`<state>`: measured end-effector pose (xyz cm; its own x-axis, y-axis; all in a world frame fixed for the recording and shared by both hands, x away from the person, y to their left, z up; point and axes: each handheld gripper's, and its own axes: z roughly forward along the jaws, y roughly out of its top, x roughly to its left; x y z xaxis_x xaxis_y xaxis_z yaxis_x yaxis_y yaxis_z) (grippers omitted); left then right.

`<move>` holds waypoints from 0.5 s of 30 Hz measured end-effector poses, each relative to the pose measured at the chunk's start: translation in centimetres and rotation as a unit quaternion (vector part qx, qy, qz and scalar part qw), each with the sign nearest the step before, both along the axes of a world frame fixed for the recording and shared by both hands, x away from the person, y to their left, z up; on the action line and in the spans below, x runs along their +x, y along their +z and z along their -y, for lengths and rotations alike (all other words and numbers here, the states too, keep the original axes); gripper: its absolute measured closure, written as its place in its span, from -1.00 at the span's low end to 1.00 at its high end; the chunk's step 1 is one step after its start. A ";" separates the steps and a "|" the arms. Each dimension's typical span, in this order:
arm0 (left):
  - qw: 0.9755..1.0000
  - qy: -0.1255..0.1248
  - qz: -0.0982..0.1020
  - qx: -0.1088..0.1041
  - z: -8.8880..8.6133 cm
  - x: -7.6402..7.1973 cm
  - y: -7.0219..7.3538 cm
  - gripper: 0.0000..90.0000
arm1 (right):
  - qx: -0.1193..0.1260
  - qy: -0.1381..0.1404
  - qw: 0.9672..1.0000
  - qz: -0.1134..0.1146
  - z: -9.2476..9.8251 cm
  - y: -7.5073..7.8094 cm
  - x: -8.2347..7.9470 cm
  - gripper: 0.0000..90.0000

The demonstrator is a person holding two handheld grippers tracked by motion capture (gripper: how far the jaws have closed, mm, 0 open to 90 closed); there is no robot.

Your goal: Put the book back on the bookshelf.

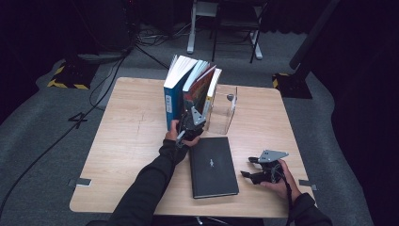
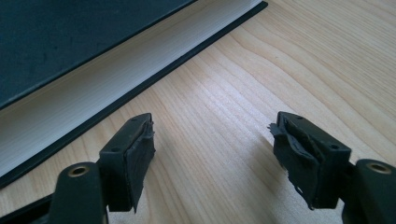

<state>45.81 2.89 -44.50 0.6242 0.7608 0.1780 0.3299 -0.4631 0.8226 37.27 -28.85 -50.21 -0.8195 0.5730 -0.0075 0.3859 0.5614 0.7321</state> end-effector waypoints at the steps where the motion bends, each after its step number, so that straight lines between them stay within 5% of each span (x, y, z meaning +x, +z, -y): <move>1: 1.000 0.001 -0.001 0.001 0.1 0.0 0.0 0.58 | 0.000 0.000 1.000 0.000 0.0 0.0 0.0 -0.34; 11: 1.000 0.022 0.007 0.001 1.1 0.4 -0.1 0.58 | 0.001 0.000 1.000 0.001 0.0 0.0 0.0 -0.34; 15: 1.000 0.019 0.002 -0.018 0.7 0.3 0.0 0.59 | 0.001 0.000 1.000 0.001 0.0 0.0 0.0 -0.35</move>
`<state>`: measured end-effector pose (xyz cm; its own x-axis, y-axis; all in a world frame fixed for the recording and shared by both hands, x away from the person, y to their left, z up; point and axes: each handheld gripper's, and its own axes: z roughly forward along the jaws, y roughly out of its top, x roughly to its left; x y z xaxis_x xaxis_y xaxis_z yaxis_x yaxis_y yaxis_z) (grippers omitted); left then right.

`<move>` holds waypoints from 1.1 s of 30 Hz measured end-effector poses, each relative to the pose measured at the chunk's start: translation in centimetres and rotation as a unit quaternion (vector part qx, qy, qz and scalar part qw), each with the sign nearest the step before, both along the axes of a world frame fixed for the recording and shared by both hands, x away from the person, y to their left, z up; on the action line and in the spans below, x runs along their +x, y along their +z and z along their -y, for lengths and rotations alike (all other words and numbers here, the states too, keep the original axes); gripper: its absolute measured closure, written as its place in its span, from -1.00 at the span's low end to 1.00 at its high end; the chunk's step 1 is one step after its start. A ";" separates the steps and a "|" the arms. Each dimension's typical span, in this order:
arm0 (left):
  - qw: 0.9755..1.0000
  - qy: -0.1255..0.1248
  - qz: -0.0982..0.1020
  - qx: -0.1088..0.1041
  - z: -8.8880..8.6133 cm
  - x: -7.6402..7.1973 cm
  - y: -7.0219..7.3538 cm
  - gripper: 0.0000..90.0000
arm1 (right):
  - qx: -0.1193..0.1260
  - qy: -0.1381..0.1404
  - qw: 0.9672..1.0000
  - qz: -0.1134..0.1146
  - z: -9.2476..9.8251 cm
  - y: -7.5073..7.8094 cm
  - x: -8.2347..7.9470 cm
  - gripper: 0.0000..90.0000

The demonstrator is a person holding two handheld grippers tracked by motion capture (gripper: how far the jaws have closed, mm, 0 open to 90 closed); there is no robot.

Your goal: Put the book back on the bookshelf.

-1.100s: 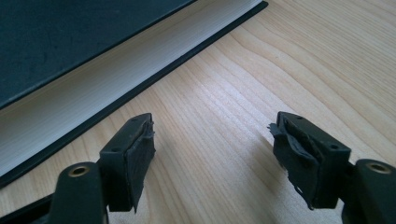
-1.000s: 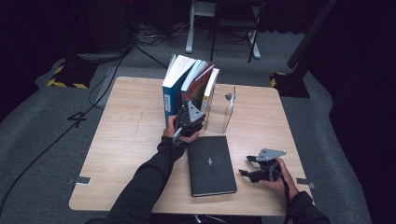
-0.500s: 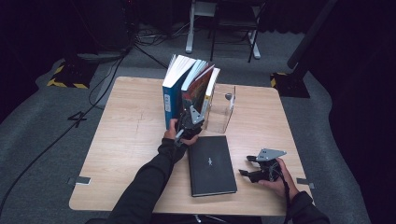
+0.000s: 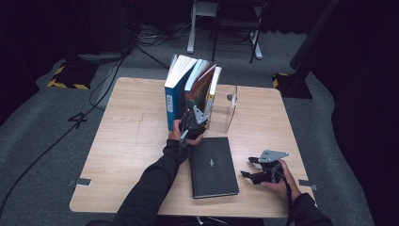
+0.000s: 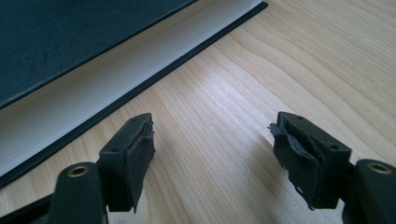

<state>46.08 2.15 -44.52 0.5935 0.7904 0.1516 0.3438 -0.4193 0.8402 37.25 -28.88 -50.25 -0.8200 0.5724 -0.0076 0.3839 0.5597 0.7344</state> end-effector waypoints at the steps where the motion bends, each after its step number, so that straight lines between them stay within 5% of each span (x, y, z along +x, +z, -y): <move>1: 1.000 -0.003 0.004 -0.010 -0.2 -0.1 0.2 0.59 | 0.000 0.000 1.000 0.000 0.0 0.0 0.0 -0.35; 8: 0.999 -0.028 0.020 -0.010 -2.3 -1.7 1.4 0.56 | 0.000 0.000 1.000 0.000 0.0 0.0 0.0 -0.35; 17: 0.999 -0.034 0.001 -0.007 -5.9 -2.6 0.5 0.52 | 0.001 -0.002 1.000 0.000 -0.1 0.0 0.0 -0.36; 25: 0.999 -0.052 -0.011 -0.003 -5.7 -2.3 -0.4 0.57 | 0.002 -0.003 1.000 0.001 -0.1 0.0 0.0 -0.36; 29: 0.999 -0.046 -0.025 -0.001 -5.9 -2.3 -1.1 0.43 | 0.002 -0.003 1.000 0.001 0.0 -0.1 0.0 -0.36; 33: 0.998 -0.056 -0.034 -0.008 -5.9 -1.7 -1.4 0.62 | 0.002 -0.003 1.000 0.001 -0.1 -0.1 0.0 -0.36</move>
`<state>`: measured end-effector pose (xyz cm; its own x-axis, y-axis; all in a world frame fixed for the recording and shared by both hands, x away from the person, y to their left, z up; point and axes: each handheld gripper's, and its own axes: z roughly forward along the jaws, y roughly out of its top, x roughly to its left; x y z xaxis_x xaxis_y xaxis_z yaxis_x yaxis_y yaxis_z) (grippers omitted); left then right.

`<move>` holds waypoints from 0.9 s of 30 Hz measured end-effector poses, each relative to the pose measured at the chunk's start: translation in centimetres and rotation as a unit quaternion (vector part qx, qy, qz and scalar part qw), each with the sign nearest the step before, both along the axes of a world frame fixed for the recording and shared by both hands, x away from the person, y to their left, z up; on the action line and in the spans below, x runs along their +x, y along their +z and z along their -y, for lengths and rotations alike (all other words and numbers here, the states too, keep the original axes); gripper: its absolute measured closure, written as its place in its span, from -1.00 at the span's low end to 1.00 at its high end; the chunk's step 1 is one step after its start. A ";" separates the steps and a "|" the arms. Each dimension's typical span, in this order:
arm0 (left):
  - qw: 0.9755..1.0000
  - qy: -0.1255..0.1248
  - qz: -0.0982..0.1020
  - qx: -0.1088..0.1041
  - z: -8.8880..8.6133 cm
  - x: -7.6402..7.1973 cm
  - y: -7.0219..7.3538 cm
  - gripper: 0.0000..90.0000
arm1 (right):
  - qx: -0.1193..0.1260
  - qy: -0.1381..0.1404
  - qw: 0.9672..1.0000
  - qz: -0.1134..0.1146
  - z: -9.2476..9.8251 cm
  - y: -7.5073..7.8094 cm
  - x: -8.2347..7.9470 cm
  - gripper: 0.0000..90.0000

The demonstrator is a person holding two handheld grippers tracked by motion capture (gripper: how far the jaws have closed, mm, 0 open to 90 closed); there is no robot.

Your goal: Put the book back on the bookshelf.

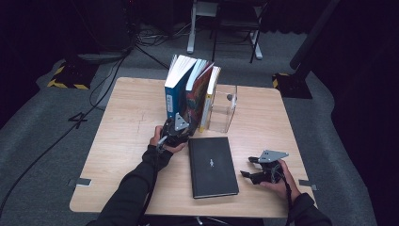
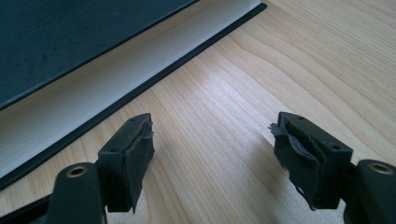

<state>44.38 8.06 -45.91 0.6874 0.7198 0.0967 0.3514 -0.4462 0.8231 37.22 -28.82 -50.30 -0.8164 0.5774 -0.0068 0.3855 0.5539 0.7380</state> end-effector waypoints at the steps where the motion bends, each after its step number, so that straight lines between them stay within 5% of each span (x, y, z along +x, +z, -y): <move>1: 1.000 -0.002 0.000 0.000 0.1 0.1 0.0 0.65 | -0.001 -0.001 1.000 0.000 0.0 0.0 0.0 -0.36; 18: 1.000 -0.012 -0.005 -0.004 3.2 1.6 -0.3 0.77 | 0.000 0.000 1.000 0.001 0.0 0.0 0.0 -0.36; 27: 1.000 -0.028 -0.007 -0.005 2.4 0.3 -0.1 0.48 | -0.001 0.002 1.000 0.000 0.0 0.0 0.0 -0.36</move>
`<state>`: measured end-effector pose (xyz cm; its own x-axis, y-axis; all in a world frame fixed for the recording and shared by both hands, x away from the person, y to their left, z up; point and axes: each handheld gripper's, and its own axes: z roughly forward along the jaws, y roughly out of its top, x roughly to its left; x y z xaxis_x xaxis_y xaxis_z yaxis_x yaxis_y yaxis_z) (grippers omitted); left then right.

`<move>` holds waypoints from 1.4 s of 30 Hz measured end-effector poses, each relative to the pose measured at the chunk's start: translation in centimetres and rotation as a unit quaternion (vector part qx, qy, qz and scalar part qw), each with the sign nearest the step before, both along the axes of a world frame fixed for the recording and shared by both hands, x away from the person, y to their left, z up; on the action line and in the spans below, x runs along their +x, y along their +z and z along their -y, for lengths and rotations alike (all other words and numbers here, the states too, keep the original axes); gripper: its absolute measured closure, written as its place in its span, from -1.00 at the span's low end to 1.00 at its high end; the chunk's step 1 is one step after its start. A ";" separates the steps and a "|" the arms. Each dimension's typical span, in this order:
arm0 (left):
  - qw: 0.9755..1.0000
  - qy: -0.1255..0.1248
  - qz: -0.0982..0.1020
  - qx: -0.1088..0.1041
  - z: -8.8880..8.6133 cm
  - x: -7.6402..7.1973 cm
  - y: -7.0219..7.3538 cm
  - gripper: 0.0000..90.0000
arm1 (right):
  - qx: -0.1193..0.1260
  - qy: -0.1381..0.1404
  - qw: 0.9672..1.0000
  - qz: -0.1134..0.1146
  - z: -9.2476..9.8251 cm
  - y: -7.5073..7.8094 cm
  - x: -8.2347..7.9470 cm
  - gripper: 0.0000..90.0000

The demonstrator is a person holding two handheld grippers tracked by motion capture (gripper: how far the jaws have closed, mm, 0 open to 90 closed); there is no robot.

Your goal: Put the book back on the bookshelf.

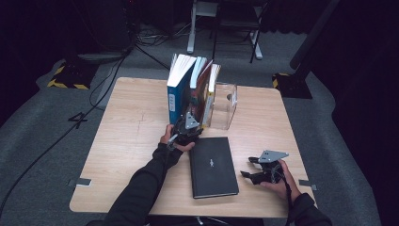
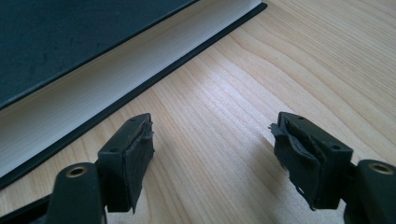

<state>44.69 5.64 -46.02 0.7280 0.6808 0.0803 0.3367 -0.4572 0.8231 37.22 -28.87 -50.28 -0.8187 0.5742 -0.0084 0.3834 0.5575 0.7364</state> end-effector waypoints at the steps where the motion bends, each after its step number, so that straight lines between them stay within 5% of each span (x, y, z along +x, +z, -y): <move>1: 1.000 -0.004 0.001 -0.002 -0.3 -0.3 0.1 0.46 | -0.001 0.000 1.000 -0.001 0.0 0.0 0.0 -0.36; 12: 0.998 -0.065 -0.014 0.018 -3.3 -5.2 0.4 0.14 | -0.023 0.015 1.000 -0.010 -0.3 0.5 -0.5 -0.34; 20: 0.994 -0.098 -0.043 0.031 -5.2 -9.7 -0.8 -0.17 | -0.022 0.056 0.998 -0.008 -1.3 1.3 -1.8 -0.35; 27: 0.986 -0.134 -0.093 0.045 -5.3 -13.5 -3.1 -0.41 | -0.029 0.098 0.995 -0.014 -2.1 1.2 -3.1 -0.35; 35: 0.979 -0.159 -0.114 0.054 -3.6 -15.6 -4.1 -0.54 | -0.033 0.111 0.993 -0.016 -2.8 1.1 -3.5 -0.35; 42: 0.985 -0.126 -0.102 0.056 -2.2 -15.6 -4.4 -0.63 | -0.031 0.112 0.993 -0.012 -2.8 1.1 -3.5 -0.34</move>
